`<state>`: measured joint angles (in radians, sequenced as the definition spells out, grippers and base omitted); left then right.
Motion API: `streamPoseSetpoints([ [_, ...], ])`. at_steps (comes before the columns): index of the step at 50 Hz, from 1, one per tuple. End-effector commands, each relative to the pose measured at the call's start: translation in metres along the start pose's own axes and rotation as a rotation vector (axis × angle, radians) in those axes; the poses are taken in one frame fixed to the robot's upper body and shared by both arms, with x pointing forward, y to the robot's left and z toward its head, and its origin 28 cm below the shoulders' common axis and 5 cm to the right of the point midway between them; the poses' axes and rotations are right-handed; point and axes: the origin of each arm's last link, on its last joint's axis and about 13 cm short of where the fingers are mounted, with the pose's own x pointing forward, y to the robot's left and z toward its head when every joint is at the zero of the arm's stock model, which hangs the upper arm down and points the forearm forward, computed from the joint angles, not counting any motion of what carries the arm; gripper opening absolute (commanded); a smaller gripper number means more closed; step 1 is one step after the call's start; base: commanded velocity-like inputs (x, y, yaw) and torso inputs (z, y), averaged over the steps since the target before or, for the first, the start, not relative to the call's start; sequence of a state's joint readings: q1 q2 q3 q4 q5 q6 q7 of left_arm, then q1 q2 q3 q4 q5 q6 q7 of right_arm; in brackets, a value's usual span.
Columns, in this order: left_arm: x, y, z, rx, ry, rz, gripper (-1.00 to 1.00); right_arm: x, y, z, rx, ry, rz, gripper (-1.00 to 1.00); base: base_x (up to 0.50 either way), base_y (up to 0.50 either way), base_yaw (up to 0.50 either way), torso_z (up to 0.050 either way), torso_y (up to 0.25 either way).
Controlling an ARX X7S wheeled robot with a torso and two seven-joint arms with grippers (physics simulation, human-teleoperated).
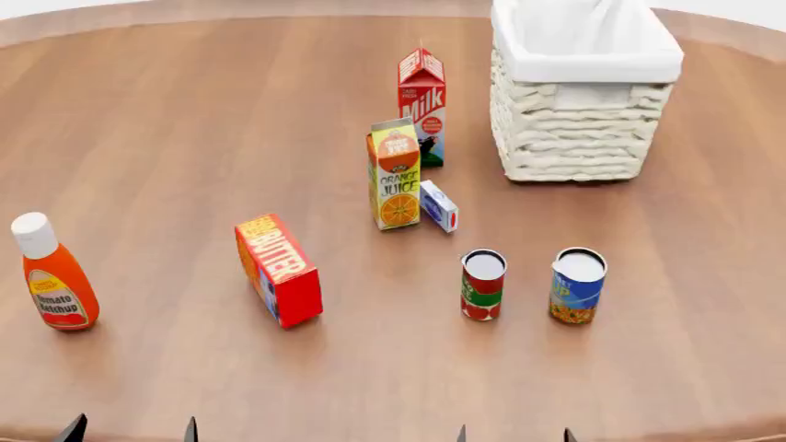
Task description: Pick up the orange juice, and put it in the basket.
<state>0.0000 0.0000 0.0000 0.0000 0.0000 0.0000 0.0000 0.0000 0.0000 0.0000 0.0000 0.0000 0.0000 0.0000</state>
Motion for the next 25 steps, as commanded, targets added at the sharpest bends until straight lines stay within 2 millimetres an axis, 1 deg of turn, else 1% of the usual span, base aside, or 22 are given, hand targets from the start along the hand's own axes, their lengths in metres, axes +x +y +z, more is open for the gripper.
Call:
streamPoseSetpoints([
  [1, 0.000, 0.000, 0.000, 0.000, 0.000, 0.000, 1.00, 0.000, 0.000, 0.001, -0.009, 0.000, 0.000, 1.00, 0.00, 0.00, 0.00, 0.000, 0.000],
  [5, 0.000, 0.000, 0.000, 0.000, 0.000, 0.000, 1.00, 0.002, 0.000, 0.009, -0.009, -0.013, 0.010, 1.00, 0.00, 0.00, 0.00, 0.000, 0.000],
  [8, 0.000, 0.000, 0.000, 0.000, 0.000, 0.000, 1.00, 0.005, 0.000, 0.018, -0.012, -0.033, 0.026, 1.00, 0.00, 0.00, 0.00, 0.000, 0.000],
  [17, 0.000, 0.000, 0.000, 0.000, 0.000, 0.000, 1.00, 0.006, -0.001, 0.022, -0.017, -0.035, 0.045, 1.00, 0.00, 0.00, 0.00, 0.000, 0.000],
  [25, 0.000, 0.000, 0.000, 0.000, 0.000, 0.000, 1.00, 0.006, 0.000, 0.020, -0.011, -0.034, 0.053, 1.00, 0.08, 0.00, 0.00, 0.000, 0.000],
])
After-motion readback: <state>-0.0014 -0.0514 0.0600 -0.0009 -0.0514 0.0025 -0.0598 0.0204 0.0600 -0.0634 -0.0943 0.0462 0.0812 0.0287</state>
